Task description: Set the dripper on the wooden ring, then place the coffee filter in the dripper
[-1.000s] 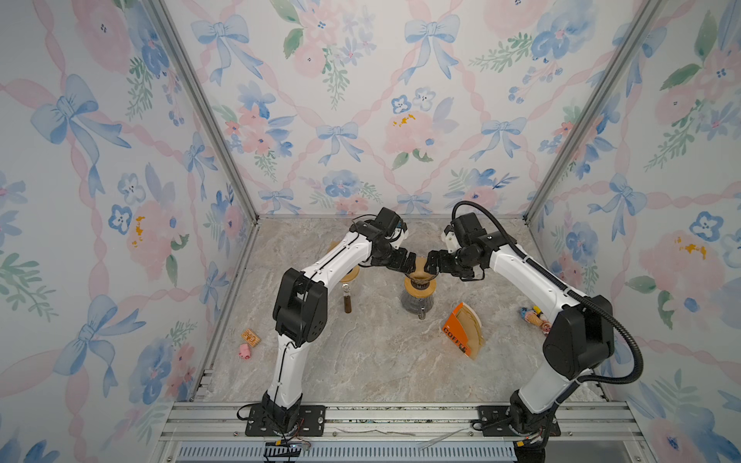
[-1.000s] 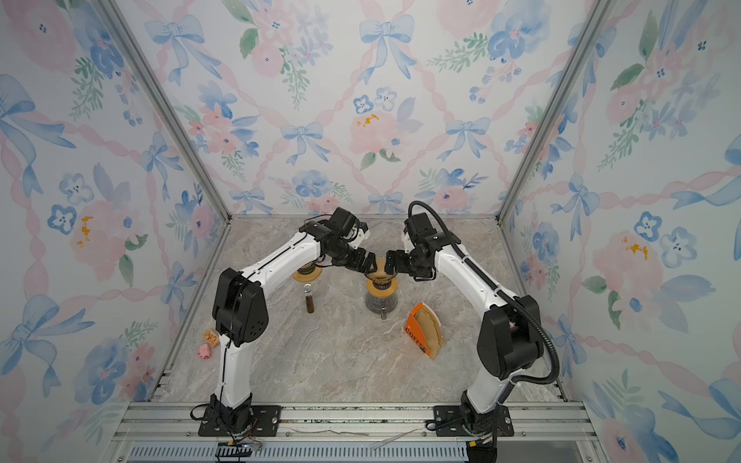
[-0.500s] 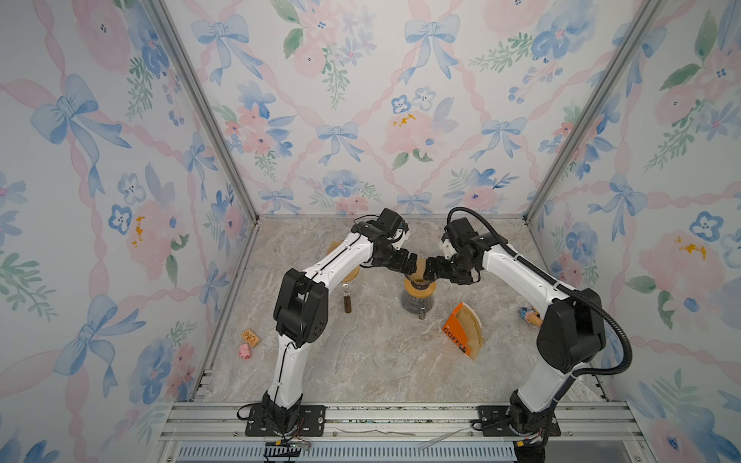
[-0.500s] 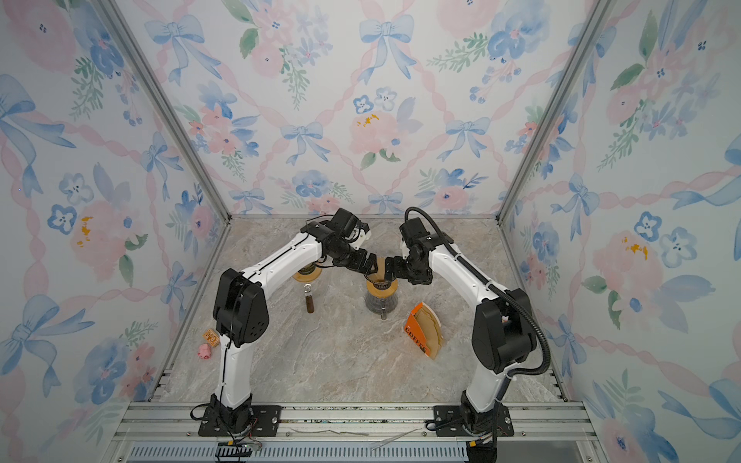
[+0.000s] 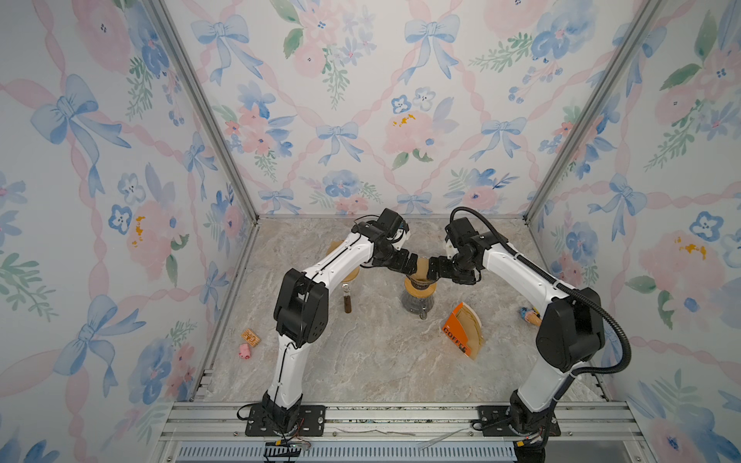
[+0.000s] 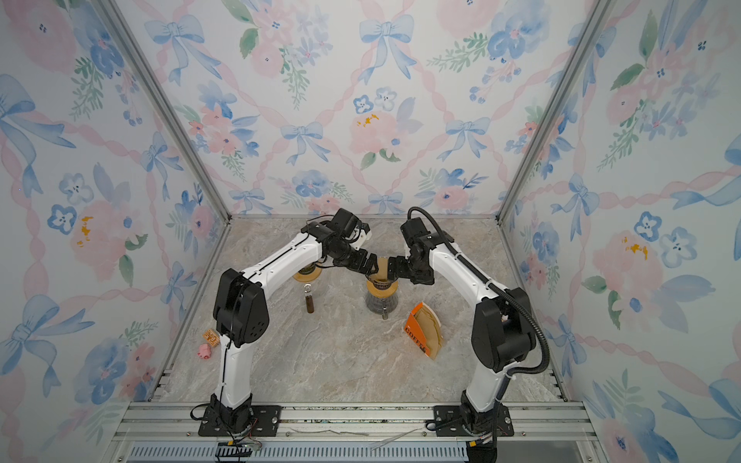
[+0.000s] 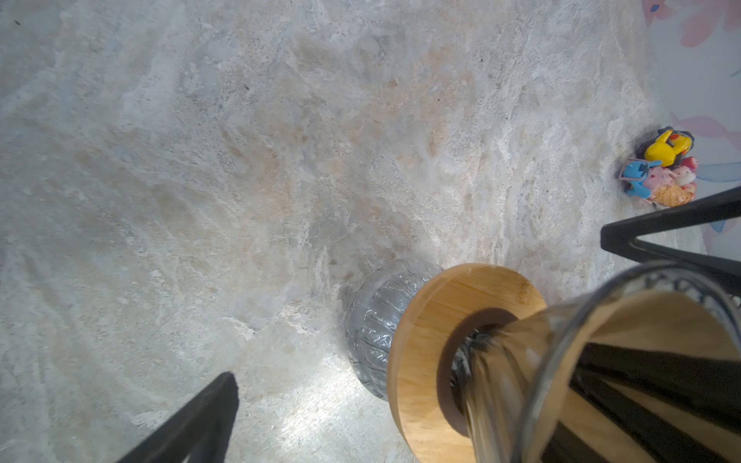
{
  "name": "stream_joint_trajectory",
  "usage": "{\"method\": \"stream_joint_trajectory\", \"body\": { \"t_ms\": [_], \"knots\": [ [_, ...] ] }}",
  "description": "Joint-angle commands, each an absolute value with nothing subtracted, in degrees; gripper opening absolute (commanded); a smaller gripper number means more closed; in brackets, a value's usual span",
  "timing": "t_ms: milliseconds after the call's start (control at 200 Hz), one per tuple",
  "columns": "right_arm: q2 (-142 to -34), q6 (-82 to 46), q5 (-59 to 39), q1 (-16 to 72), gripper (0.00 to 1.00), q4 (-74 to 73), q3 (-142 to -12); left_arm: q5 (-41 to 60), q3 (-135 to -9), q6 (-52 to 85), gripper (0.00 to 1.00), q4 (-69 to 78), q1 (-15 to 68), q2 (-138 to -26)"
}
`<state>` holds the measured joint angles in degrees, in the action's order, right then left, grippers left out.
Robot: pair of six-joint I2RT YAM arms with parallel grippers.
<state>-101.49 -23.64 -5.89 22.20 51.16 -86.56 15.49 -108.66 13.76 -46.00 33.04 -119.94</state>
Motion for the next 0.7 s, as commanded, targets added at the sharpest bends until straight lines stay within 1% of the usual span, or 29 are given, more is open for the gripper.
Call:
{"method": "stream_joint_trajectory", "body": {
  "t_ms": [0, 170, 695],
  "knots": [
    [-100.1, -23.8, -8.8, 21.6, 0.96, 50.3, -86.5, 15.5, -109.3, 14.2, 0.98, -47.0, 32.8, -119.1],
    [-97.2, -23.7, -12.6, 21.7, 0.96, 46.6, -85.9, 17.5, -110.2, 14.2, 0.98, -47.0, 33.2, -118.7],
    [-95.1, -23.5, -13.1, 21.0, 0.96, 46.5, -86.0, 18.7, -111.0, 14.5, 0.98, -47.0, 33.6, -115.8]
  ]
}}
